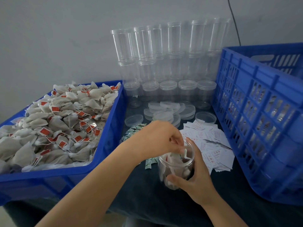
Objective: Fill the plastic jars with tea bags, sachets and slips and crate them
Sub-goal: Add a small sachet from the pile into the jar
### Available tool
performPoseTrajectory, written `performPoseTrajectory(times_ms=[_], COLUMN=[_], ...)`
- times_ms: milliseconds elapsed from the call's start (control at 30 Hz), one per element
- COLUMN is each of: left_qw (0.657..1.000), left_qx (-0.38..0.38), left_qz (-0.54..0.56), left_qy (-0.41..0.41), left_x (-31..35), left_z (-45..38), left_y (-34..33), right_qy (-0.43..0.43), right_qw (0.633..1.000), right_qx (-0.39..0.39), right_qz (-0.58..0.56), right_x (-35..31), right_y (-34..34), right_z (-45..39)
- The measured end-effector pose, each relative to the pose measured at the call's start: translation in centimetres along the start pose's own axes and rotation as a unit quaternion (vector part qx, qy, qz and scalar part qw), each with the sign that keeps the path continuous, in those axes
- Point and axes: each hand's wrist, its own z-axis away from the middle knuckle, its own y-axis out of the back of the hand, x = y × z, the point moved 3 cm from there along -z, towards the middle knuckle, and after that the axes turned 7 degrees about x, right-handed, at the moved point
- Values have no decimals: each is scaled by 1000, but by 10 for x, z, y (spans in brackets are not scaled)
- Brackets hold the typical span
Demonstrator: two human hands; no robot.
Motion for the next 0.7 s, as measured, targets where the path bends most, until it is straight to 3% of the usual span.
performPoseTrajectory(times_ms=[200, 367, 467, 700], left_qw=[977, 973, 971, 987], left_qx=[180, 103, 76, -2], left_qz=[97, 149, 172, 25], left_qy=[65, 143, 150, 160], left_x=[-16, -40, -45, -47], left_z=[-26, -65, -86, -114], left_y=[4, -35, -55, -106], right_qy=[-4, 4, -5, 15], right_qw=[1000, 1000, 999, 993], right_qx=[9, 24, 41, 100], right_qz=[6, 13, 9, 52], right_x=[-2, -4, -8, -9], right_y=[1, 13, 31, 68], right_z=[2, 2, 5, 2])
